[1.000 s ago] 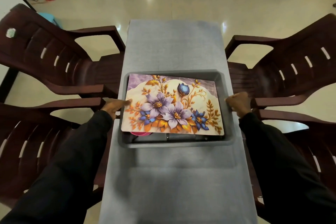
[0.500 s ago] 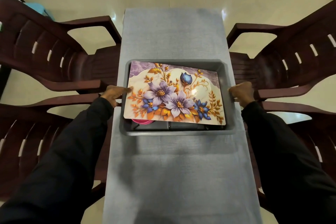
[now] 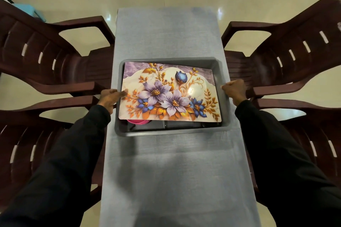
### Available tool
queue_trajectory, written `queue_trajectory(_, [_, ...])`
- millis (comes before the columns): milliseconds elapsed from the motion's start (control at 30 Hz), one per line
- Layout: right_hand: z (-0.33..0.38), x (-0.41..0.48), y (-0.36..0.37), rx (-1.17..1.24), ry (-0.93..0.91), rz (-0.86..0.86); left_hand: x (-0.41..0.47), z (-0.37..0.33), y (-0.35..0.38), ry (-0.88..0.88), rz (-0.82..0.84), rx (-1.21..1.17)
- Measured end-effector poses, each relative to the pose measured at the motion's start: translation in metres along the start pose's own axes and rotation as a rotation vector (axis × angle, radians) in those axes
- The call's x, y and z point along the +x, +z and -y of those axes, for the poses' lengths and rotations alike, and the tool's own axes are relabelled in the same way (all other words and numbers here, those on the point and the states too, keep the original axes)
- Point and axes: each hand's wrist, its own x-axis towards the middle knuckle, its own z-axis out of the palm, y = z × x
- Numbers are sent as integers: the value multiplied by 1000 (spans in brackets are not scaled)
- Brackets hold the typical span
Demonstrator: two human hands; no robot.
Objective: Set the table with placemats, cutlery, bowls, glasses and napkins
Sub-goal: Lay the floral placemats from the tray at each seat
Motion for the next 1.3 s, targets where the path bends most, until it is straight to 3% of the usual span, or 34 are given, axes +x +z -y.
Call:
queue_trajectory(400, [-11, -8, -4, 25, -88, 10, 9, -1, 4, 12, 1, -26])
queue_trajectory(567, [-3, -23, 0, -66, -300, -217, 3, 0, 10, 111, -183, -24])
queue_trajectory(633, [-6, -30, 9, -91, -393, -199, 1, 2, 12, 218, -276, 34])
queue_trajectory(767, [-8, -47, 33, -177, -233, 101, 1, 1, 18, 194, -171, 92])
queue_trajectory(833, [-13, -46, 46, -229, -192, 155, 2, 1, 20, 162, -171, 123])
queue_trajectory(1300, [-22, -30, 82, -289, -152, 99, -5, 3, 2, 157, -291, 151])
